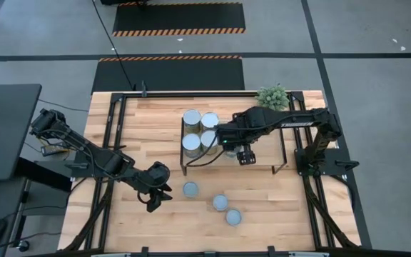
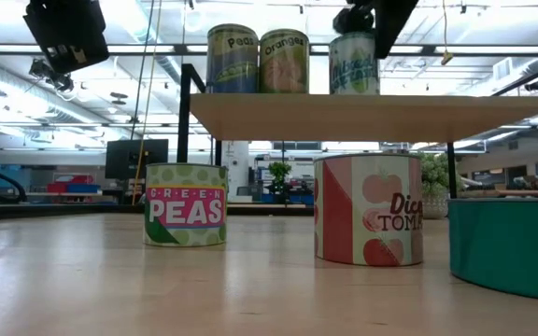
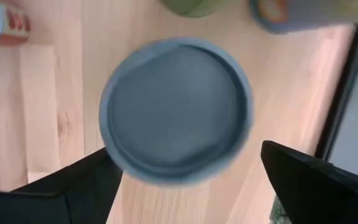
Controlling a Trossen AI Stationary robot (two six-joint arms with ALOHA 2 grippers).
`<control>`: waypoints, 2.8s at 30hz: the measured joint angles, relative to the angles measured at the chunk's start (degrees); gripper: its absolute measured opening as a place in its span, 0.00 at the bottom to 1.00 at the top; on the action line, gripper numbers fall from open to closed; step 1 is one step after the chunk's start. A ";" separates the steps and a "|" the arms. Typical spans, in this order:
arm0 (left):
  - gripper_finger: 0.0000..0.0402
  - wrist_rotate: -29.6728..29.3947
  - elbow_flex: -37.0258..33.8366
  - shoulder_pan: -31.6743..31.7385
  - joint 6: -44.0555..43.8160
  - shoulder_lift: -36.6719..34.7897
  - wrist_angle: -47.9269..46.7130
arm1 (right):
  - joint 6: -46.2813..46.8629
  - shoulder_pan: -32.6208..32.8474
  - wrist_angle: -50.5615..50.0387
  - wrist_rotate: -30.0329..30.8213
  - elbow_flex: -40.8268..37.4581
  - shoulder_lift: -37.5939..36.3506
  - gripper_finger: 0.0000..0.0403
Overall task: Pick and place cans onto a shelf
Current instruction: Put the canned mixed vegetables on the shelf, then put the canned diced tomatoes on the shelf
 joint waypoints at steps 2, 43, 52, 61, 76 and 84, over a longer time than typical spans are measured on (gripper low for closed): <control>0.43 0.85 0.00 -0.01 0.03 0.00 -0.06 | 2.24 0.25 -0.07 0.63 -1.16 -1.91 0.94; 0.43 0.47 0.00 0.40 1.57 0.00 -0.31 | 19.40 -2.60 27.35 8.86 -28.42 -17.42 0.86; 0.43 0.45 0.00 0.38 1.60 -0.01 -0.33 | 20.00 -2.60 23.05 8.78 -27.68 -17.47 0.86; 0.43 1.75 0.00 -0.74 1.84 0.00 -0.34 | 28.49 3.26 19.57 3.67 -22.89 -17.60 0.86; 0.53 0.63 -0.04 -1.45 7.54 2.08 -5.19 | 49.81 21.19 33.47 6.93 -23.42 -13.32 0.86; 0.63 1.32 -0.04 -1.65 5.66 2.05 -6.26 | 50.15 24.14 40.84 3.44 -18.77 -2.10 0.86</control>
